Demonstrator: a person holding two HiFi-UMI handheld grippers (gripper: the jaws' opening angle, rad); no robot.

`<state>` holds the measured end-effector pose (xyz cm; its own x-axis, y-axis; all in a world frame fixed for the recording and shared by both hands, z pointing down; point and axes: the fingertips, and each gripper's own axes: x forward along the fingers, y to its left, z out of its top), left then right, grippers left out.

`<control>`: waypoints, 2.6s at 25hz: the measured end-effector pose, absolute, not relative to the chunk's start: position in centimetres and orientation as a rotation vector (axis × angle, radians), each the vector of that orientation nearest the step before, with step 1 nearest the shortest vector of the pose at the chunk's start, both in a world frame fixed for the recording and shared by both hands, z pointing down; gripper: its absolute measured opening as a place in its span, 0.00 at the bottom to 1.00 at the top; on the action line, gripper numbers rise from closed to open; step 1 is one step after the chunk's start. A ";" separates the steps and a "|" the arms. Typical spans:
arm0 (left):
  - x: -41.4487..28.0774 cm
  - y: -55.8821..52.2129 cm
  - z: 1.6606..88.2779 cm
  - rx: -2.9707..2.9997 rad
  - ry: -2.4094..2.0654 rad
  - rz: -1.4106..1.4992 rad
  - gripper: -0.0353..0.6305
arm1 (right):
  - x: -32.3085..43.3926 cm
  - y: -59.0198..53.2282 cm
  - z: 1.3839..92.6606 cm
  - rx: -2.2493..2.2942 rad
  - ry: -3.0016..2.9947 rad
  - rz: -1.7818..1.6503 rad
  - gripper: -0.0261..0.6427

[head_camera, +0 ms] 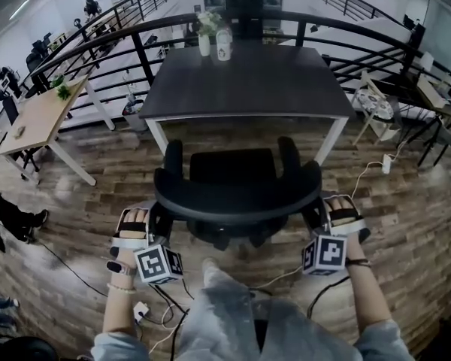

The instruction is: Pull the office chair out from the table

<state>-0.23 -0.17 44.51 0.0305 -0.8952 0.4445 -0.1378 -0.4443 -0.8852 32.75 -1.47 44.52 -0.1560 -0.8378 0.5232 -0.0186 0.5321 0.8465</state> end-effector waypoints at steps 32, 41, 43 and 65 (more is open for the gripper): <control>3.7 3.8 38.4 -2.030 1.461 -0.932 0.30 | 30.8 1.7 39.6 0.923 -1.926 -0.732 0.37; 7.0 4.7 34.5 -2.167 1.615 -0.575 0.19 | 28.0 3.3 35.8 1.153 -2.276 -0.585 0.06; 7.5 4.7 34.2 -2.183 1.636 -0.539 0.15 | 27.6 3.4 35.2 1.197 -2.339 -0.523 0.05; 9.9 4.1 35.6 -2.430 1.716 -0.558 0.07 | 25.8 3.2 35.3 1.351 -2.555 -0.081 0.04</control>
<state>9.94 4.07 35.64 0.2915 -0.9285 0.2299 -0.8860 -0.3527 -0.3010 25.79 3.22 35.30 -0.5390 -0.8200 0.1925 -0.8061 0.5685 0.1645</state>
